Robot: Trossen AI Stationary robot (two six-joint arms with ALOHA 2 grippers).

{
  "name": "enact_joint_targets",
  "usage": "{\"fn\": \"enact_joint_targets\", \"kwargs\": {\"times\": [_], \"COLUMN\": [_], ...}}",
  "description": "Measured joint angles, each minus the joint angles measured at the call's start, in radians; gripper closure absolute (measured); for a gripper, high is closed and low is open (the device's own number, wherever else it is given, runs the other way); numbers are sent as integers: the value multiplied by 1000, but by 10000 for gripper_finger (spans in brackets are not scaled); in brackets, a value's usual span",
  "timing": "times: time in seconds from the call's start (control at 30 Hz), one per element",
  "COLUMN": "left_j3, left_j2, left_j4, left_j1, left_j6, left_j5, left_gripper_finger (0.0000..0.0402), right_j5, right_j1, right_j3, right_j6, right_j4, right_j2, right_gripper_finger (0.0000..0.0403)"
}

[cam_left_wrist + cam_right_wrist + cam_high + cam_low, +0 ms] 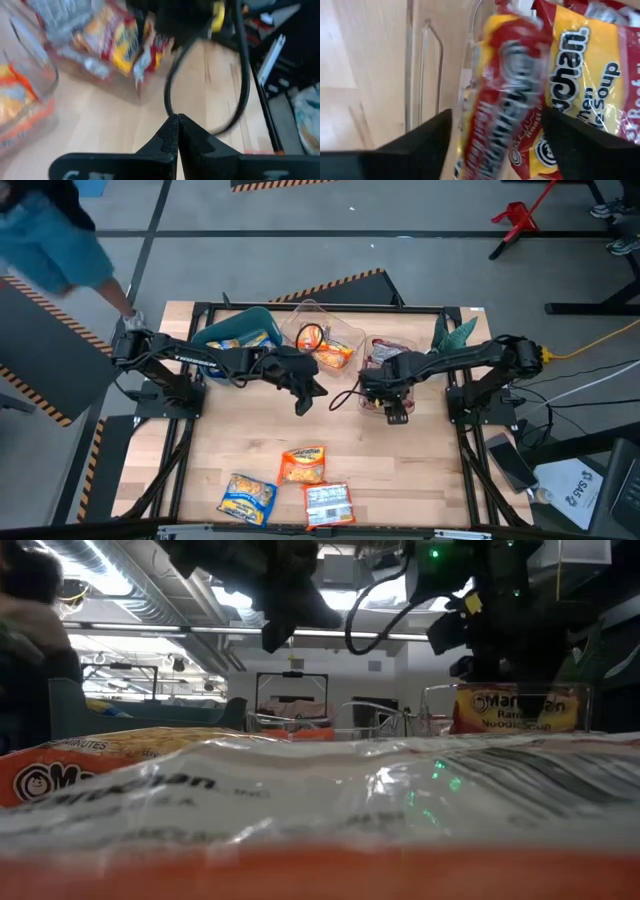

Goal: Sort Maruchan noodles
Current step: Put the red noodle pack into the right transparent bin, then put the orange noodle pack into the left transparent bin

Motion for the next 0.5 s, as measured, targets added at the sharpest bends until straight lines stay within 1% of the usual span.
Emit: {"fn": "enact_joint_targets", "kwargs": {"times": [0.07, 0.17, 0.3, 0.33, 0.43, 0.5], "left_j3": [0, 0, 0, 0, 0, 0], "left_j2": [-18, -60, -148, -173, -262, -320], "left_j4": [-53, -183, -347, -364, -456, -466], "left_j1": [-1, 0, -11, -19, -64, -130], "left_j6": [0, 20, 64, 61, 5, -55], "left_j5": [19, 31, 51, 58, 89, 70], "left_gripper_finger": [401, 401, 401, 401, 401, 401], "right_j5": [0, 5, 45, 46, 25, -5], "right_j1": [0, 0, 0, 0, 0, 1], "right_j3": [26, 97, 246, 286, 415, 491], "right_j6": [2, -1, -5, -3, 16, 37], "right_j4": [-28, -111, -218, -228, -250, -227], "right_j2": [0, 0, -2, -3, -4, -4], "right_gripper_finger": [92, 70, 74, 78, 90, 96]}}
